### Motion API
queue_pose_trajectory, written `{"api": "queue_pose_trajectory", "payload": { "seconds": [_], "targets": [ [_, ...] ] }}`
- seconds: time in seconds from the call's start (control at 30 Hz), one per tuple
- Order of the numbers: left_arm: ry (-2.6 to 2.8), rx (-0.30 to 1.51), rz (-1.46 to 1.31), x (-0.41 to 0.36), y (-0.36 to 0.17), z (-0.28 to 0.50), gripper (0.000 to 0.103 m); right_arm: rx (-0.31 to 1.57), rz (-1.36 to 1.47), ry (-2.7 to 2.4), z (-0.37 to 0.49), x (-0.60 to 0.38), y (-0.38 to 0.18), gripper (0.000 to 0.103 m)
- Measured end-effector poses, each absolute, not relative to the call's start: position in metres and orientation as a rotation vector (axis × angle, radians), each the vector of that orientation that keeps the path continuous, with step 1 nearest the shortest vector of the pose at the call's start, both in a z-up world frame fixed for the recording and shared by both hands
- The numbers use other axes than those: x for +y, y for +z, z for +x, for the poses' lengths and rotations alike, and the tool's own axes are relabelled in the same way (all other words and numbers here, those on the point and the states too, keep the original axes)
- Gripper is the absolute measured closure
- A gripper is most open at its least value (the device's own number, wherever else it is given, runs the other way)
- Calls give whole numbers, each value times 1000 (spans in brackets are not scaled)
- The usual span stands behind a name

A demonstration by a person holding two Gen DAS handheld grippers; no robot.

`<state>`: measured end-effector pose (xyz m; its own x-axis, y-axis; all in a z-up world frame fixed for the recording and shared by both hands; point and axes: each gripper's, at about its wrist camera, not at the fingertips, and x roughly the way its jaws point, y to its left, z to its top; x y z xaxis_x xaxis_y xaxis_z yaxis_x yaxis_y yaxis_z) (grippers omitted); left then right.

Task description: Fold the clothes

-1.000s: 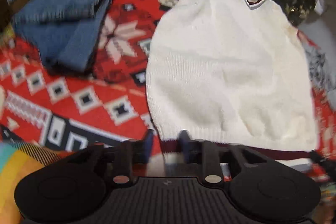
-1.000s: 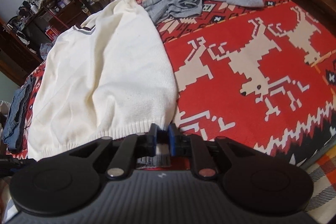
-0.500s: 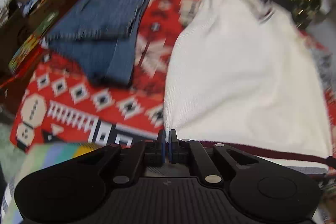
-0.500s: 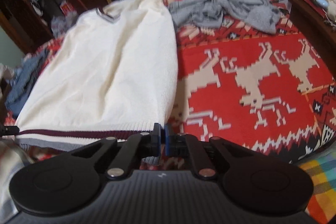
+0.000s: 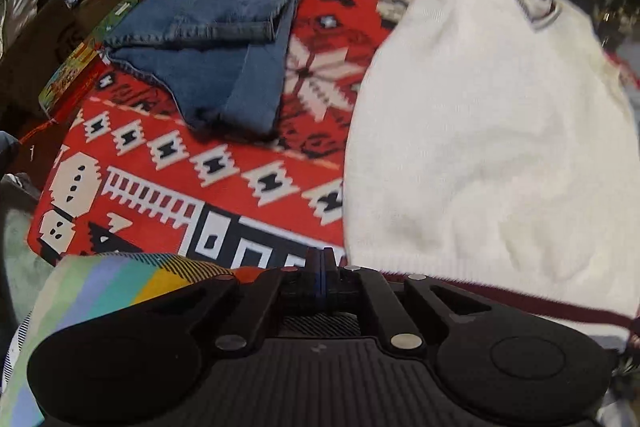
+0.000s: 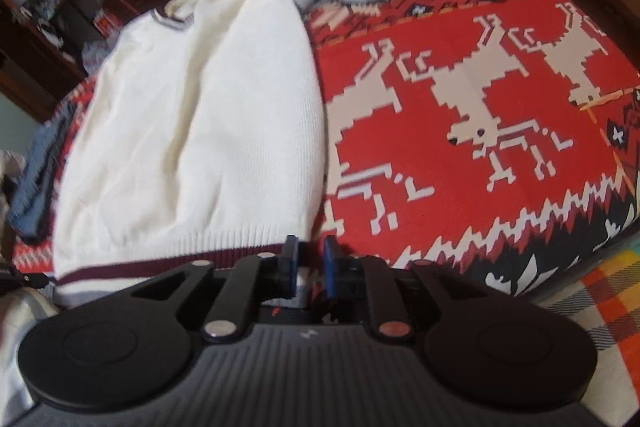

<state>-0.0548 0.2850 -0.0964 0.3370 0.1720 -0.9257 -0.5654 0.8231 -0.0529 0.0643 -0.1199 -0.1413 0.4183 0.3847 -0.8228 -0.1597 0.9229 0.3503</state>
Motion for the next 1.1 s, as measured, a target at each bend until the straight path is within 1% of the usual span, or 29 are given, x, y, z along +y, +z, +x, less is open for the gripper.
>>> {"api": "queue_pose_trajectory", "payload": {
  "seconds": [0.1,0.13,0.2,0.23,0.27,0.33,0.4,0.43,0.53,0.63,0.8,0.87,0.9,0.93,1.03,1.07,1.1],
  "targets": [
    [495,1052,-439,289,-86,-56,90,1060,259,355,63,-123,-134,84],
    [493,1022,-453,291,-83,-56,87,1049,263,356,63,-124,-132,79],
    [487,965,-478,295,-79,-51,77,1025,270,355,63,-125,-128,73],
    [482,939,-485,298,-78,-46,74,1011,275,355,64,-126,-127,70],
    [477,914,-493,301,-77,-39,71,1001,279,356,65,-127,-126,69],
    [458,870,-515,307,-77,-24,69,989,277,356,70,-125,-125,62],
    [436,833,-528,314,-79,-4,68,979,254,347,76,-121,-126,59],
    [426,815,-533,317,-80,6,68,974,243,344,80,-118,-127,54],
    [386,772,-481,320,-84,37,67,944,217,346,96,-107,-132,45],
    [369,765,-410,321,-95,68,67,878,164,332,115,-91,-136,42],
    [357,807,-475,338,-124,106,68,802,171,315,169,-67,-146,43],
    [351,823,-509,343,-133,114,68,790,153,296,190,-58,-151,51],
    [343,827,-503,342,-134,116,67,781,126,285,200,-54,-155,58],
    [332,830,-486,341,-134,117,67,769,99,278,207,-50,-158,61],
    [298,836,-435,335,-134,120,67,758,64,301,218,-47,-173,67],
    [286,837,-432,333,-134,120,69,752,82,315,220,-48,-177,67],
    [283,840,-418,331,-135,121,79,754,98,331,222,-49,-179,76]
  ]
}}
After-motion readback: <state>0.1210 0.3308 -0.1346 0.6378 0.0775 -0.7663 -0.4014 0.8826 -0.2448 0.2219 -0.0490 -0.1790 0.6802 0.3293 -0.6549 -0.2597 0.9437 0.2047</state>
